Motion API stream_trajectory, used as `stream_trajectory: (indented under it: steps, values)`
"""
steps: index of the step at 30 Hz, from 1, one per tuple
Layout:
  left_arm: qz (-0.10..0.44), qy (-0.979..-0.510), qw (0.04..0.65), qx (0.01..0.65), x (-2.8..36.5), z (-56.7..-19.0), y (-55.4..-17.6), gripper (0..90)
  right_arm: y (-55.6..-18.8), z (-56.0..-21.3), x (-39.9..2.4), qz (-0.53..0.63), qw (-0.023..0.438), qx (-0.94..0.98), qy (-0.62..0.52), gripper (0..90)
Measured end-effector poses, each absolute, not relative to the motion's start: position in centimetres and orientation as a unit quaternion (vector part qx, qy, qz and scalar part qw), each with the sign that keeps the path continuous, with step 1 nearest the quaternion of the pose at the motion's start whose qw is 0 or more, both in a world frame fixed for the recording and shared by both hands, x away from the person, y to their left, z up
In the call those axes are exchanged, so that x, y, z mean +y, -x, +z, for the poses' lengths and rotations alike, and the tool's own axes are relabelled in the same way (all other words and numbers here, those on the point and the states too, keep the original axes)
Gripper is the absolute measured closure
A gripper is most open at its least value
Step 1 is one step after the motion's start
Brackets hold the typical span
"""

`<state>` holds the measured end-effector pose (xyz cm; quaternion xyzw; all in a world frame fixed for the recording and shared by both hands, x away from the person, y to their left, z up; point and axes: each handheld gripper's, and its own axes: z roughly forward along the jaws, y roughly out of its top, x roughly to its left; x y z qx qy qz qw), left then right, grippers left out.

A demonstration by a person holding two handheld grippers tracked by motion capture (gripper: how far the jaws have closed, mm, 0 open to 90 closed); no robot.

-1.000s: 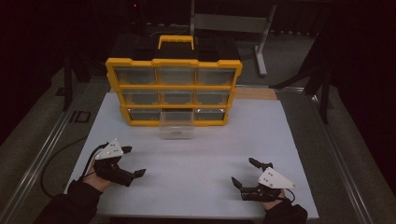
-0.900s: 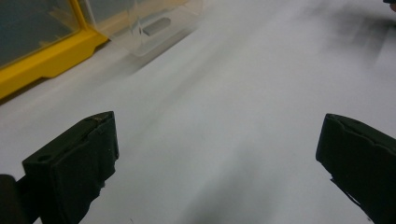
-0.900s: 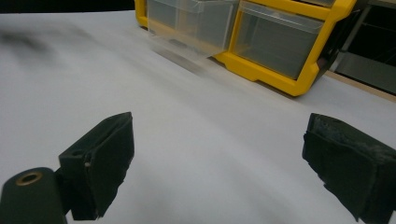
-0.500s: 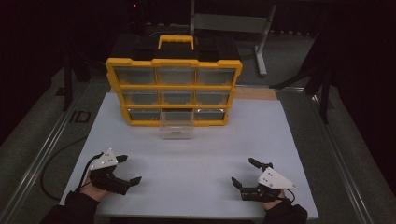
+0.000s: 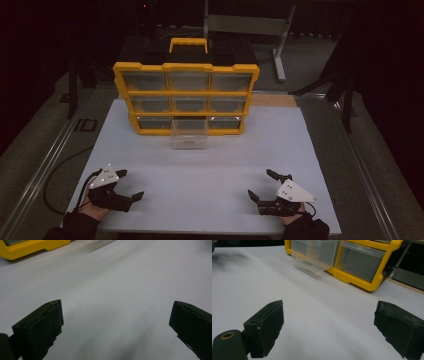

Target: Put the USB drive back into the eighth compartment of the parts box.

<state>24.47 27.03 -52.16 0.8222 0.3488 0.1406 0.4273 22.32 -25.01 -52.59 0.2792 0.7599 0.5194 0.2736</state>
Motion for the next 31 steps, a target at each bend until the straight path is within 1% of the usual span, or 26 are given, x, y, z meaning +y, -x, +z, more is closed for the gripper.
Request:
stream_trajectory:
  steps: [12,31]
  values:
    - [0.148,-0.814,0.434,0.358,27.58,-52.57,-24.06,0.5,-22.34,-52.64,-25.06,0.518,0.269,0.763,-0.278,9.1]
    - [0.136,-0.815,0.439,0.355,27.54,-52.84,-24.02,0.5,-22.44,-52.77,-25.02,0.513,0.268,0.766,-0.279,9.2]
